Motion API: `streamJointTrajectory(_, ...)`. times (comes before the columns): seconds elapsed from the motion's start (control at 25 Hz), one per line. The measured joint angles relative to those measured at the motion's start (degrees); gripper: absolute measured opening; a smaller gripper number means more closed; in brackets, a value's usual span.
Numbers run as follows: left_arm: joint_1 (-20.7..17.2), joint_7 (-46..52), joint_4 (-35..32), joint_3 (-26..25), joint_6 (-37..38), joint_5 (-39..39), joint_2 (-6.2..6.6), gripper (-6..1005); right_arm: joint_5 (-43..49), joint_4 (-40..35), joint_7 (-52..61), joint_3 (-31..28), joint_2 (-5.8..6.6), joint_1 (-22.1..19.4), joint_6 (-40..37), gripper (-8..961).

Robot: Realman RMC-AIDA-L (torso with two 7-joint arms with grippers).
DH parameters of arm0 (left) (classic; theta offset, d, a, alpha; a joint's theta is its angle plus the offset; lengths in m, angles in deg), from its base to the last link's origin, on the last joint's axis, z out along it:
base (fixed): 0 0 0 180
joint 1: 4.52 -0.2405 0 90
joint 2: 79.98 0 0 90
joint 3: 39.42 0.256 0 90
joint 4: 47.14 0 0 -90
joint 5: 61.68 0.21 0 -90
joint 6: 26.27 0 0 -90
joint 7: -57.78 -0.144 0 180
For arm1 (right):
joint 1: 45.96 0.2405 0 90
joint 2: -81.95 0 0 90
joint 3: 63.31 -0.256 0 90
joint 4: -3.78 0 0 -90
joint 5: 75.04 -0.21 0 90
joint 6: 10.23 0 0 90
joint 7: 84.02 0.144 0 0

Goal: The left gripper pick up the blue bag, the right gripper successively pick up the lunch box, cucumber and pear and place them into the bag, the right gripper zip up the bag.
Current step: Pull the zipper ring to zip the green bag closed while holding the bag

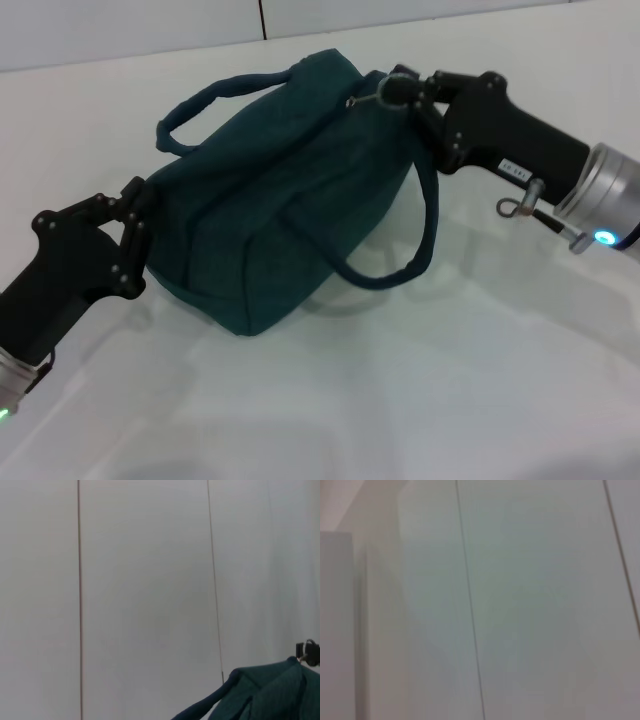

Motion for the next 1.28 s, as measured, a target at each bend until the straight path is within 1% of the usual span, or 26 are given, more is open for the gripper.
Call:
streamJointTrajectory(0.24, 0.00, 0.03, 0.65, 0.15, 0.03, -0.05, 0.06, 27, -0.16, -0.09, 0.09, -1.72, 0.29, 0.13, 0.16, 10)
streamJointTrajectory(0.44, 0.03, -0.08, 1.65, 0.40, -0.02, 0.16, 0.05, 21, -0.51, 0.09, 0.42, -3.93, 0.07, 0.17, 1.46, 10)
streamJointTrajectory(0.56, -0.04, -0.20, 1.92, 0.42, -0.03, 0.15, 0.10, 17, -0.47, 0.08, 2.66, -5.54, 0.07, 0.23, 3.11, 10)
streamJointTrajectory(0.68, -0.01, -0.19, 2.47, 0.44, -0.03, 0.13, 0.10, 13, -0.40, 0.06, 4.31, -6.09, 0.19, 0.41, 4.58, 10)
streamJointTrajectory(0.88, 0.43, 0.66, 2.00, 0.38, 0.98, 0.09, 0.05, 6, -0.20, -0.13, 4.67, -6.06, 0.22, 0.82, 4.87, 9)
streamJointTrajectory(0.96, 0.60, 2.28, 1.74, 0.13, 3.37, -0.24, -0.03, -1, 0.00, -0.11, 4.87, -5.82, 0.18, 1.03, 4.58, 9)
streamJointTrajectory(1.08, 1.73, 5.61, 1.77, 0.07, 7.36, -0.43, -0.02, 41, 0.59, -0.36, 5.63, -5.71, 0.12, 1.08, 4.39, 9)
streamJointTrajectory(1.2, 4.08, 11.62, 2.25, 0.06, 9.61, -0.43, 0.23, 84, 0.79, -0.47, 5.94, -5.66, 0.00, 1.08, 4.23, 9)
streamJointTrajectory(1.28, 6.34, 16.84, 2.58, 0.28, 9.98, 0.10, 0.77, 112, 0.84, -0.51, 5.95, -5.65, -0.07, 1.13, 4.21, 9)
